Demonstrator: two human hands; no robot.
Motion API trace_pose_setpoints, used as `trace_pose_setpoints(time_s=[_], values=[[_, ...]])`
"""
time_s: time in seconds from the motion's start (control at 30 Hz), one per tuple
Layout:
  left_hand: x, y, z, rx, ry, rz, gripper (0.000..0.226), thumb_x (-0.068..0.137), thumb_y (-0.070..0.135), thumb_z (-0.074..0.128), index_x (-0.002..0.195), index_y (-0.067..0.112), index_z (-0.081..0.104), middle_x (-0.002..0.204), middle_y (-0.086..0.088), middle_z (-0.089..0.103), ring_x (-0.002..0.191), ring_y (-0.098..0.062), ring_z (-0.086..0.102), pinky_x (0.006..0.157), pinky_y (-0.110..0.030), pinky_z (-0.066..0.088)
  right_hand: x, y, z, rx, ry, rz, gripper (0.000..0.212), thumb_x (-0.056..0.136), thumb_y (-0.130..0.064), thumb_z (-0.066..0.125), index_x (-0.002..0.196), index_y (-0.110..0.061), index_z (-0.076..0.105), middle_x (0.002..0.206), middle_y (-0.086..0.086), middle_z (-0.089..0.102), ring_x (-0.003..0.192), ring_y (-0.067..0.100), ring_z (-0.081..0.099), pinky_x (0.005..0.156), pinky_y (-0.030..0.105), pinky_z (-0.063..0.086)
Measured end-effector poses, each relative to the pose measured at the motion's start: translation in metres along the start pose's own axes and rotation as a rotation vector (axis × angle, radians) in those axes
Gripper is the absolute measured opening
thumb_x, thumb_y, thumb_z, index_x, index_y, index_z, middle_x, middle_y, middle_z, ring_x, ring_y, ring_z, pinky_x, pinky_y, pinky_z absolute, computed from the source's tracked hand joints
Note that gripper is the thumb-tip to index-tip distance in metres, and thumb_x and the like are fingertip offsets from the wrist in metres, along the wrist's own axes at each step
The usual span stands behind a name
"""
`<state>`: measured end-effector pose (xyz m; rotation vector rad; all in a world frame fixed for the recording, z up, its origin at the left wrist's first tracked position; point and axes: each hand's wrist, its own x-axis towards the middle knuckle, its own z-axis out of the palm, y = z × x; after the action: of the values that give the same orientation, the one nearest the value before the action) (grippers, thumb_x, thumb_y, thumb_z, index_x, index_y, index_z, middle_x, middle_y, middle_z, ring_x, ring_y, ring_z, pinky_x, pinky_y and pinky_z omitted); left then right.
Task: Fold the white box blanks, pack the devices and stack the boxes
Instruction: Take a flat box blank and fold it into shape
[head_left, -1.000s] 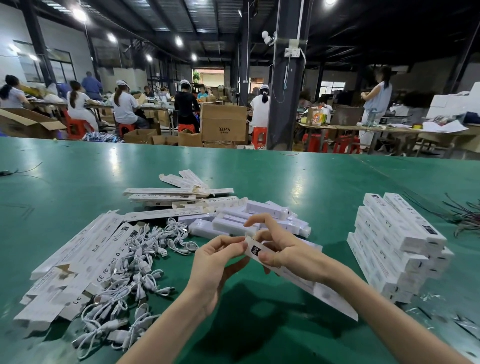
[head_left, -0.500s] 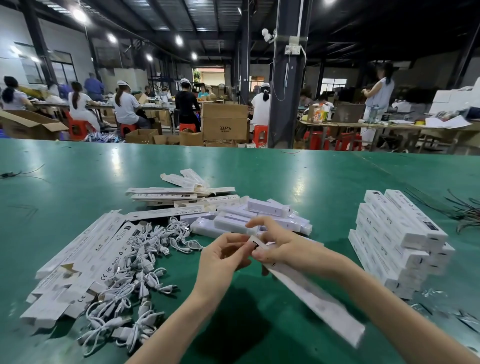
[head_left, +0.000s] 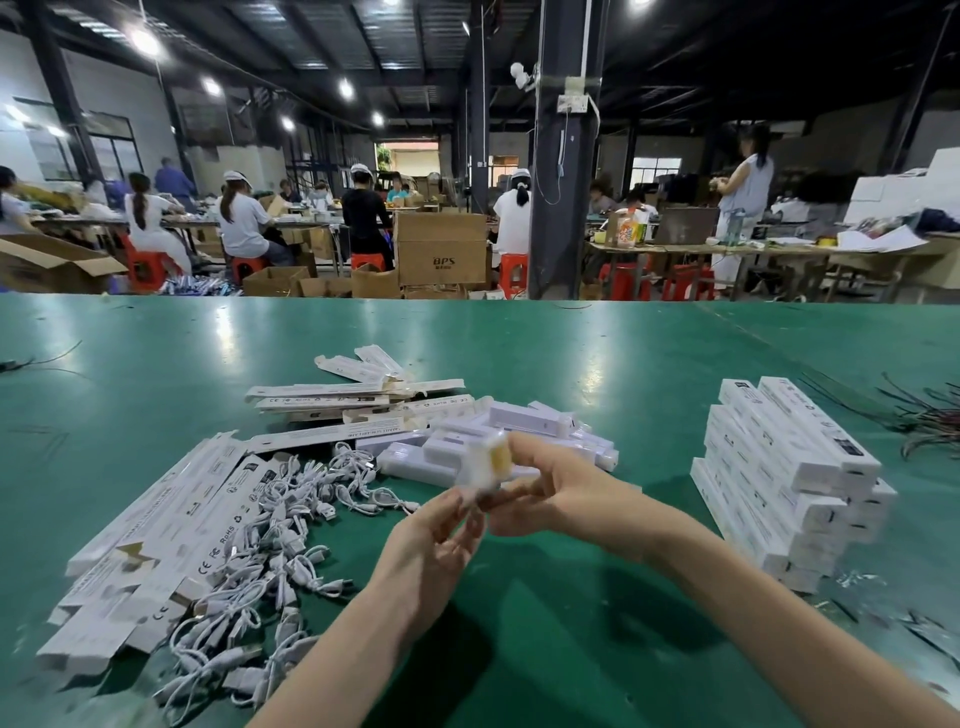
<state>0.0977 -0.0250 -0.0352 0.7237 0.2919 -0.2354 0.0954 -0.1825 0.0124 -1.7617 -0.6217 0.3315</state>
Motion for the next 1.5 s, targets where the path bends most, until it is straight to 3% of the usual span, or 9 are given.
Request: trace_pose_setpoints(time_s=[0.13, 0.2, 0.33, 0.7, 0.87, 0.97, 1.17, 1.3, 1.5], values=[[0.0, -0.007, -0.005, 0.51, 0.029, 0.395, 0.032, 0.087, -0.014, 0.053, 0.105, 0.012, 0.058, 0.111, -0.016, 0.062, 0.091, -0.022, 0.062, 0.072, -0.028, 0.052, 0.004, 0.007, 0.003, -0.324, 0.231, -0.154, 0.015, 0.086, -0.005, 0.069, 0.092, -0.017, 0.063, 0.087, -0.011, 0.067, 0.079, 0.008, 0.063, 0.076, 0.026, 0.053], [-0.004, -0.008, -0.009, 0.814, -0.049, 0.725, 0.051, 0.084, -0.011, 0.061, 0.121, 0.023, 0.051, 0.125, -0.008, 0.054, 0.113, -0.021, 0.053, 0.089, -0.026, 0.047, 0.005, 0.012, 0.002, -0.417, 0.285, -0.186, 0.038, 0.084, 0.012, 0.062, 0.075, -0.024, 0.059, 0.068, -0.024, 0.061, 0.063, -0.008, 0.054, 0.064, 0.007, 0.042], [-0.009, -0.012, -0.011, 1.198, -0.307, 1.219, 0.052, 0.084, 0.023, 0.066, 0.132, 0.016, 0.047, 0.127, 0.004, 0.052, 0.119, -0.016, 0.05, 0.102, -0.028, 0.04, 0.007, 0.017, 0.009, -0.717, 0.318, -0.261, 0.034, 0.091, 0.009, 0.048, 0.09, -0.016, 0.07, 0.079, -0.016, 0.059, 0.074, -0.003, 0.049, 0.068, 0.01, 0.038], [-0.011, -0.01, -0.006, 1.096, -0.186, 1.267, 0.006, 0.087, 0.018, 0.06, 0.092, 0.019, 0.059, 0.113, 0.007, 0.055, 0.115, 0.013, 0.043, 0.095, -0.003, 0.029, 0.008, 0.032, 0.024, -1.068, 0.219, -0.069, 0.054, 0.09, -0.03, 0.061, 0.137, -0.018, 0.038, 0.132, 0.002, 0.042, 0.112, 0.027, 0.052, 0.088, 0.042, 0.047], [-0.015, -0.003, -0.004, 1.099, -0.186, 1.235, 0.04, 0.094, 0.012, 0.054, 0.127, -0.007, 0.042, 0.106, 0.038, 0.047, 0.108, 0.02, 0.045, 0.102, -0.009, 0.031, 0.007, 0.058, -0.012, -1.356, 0.345, 0.219, 0.046, 0.095, -0.037, 0.053, 0.132, -0.015, 0.039, 0.13, 0.005, 0.042, 0.121, 0.026, 0.039, 0.099, 0.036, 0.033], [-0.019, -0.003, -0.002, 1.103, -0.185, 1.269, 0.073, 0.094, 0.003, 0.053, 0.15, 0.027, 0.013, 0.088, 0.019, 0.045, 0.085, 0.0, 0.048, 0.098, -0.008, 0.034, 0.008, 0.074, -0.016, -1.44, 0.363, 0.286, 0.051, 0.097, -0.044, 0.048, 0.137, -0.015, 0.035, 0.133, 0.005, 0.04, 0.123, 0.026, 0.034, 0.098, 0.038, 0.031], [-0.019, -0.004, -0.002, 1.066, -0.297, 1.358, 0.091, 0.088, 0.0, 0.047, 0.144, 0.056, 0.001, 0.122, 0.003, 0.041, 0.103, -0.024, 0.054, 0.097, -0.024, 0.044, 0.009, 0.074, -0.02, -1.493, 0.332, 0.214, 0.029, 0.097, -0.029, 0.049, 0.123, -0.019, 0.045, 0.124, 0.004, 0.047, 0.117, 0.026, 0.037, 0.101, 0.037, 0.032], [-0.016, -0.005, -0.005, 1.107, -0.352, 1.381, 0.088, 0.089, -0.002, 0.044, 0.142, 0.057, 0.006, 0.13, -0.021, 0.045, 0.113, -0.038, 0.055, 0.101, -0.019, 0.041, 0.008, 0.041, -0.024, -1.227, 0.438, 0.2, 0.021, 0.092, -0.01, 0.051, 0.112, -0.008, 0.045, 0.117, 0.011, 0.05, 0.109, 0.026, 0.043, 0.086, 0.03, 0.034], [-0.017, -0.001, -0.004, 1.144, -0.399, 1.411, 0.053, 0.094, 0.004, 0.045, 0.133, 0.036, 0.027, 0.12, -0.014, 0.051, 0.096, -0.022, 0.061, 0.086, -0.022, 0.05, -0.018, -0.058, -0.031, 0.355, 0.507, -0.318, 0.041, 0.079, -0.001, 0.069, 0.109, -0.014, 0.045, 0.083, 0.006, 0.063, 0.077, 0.018, 0.064, 0.066, 0.023, 0.054]])
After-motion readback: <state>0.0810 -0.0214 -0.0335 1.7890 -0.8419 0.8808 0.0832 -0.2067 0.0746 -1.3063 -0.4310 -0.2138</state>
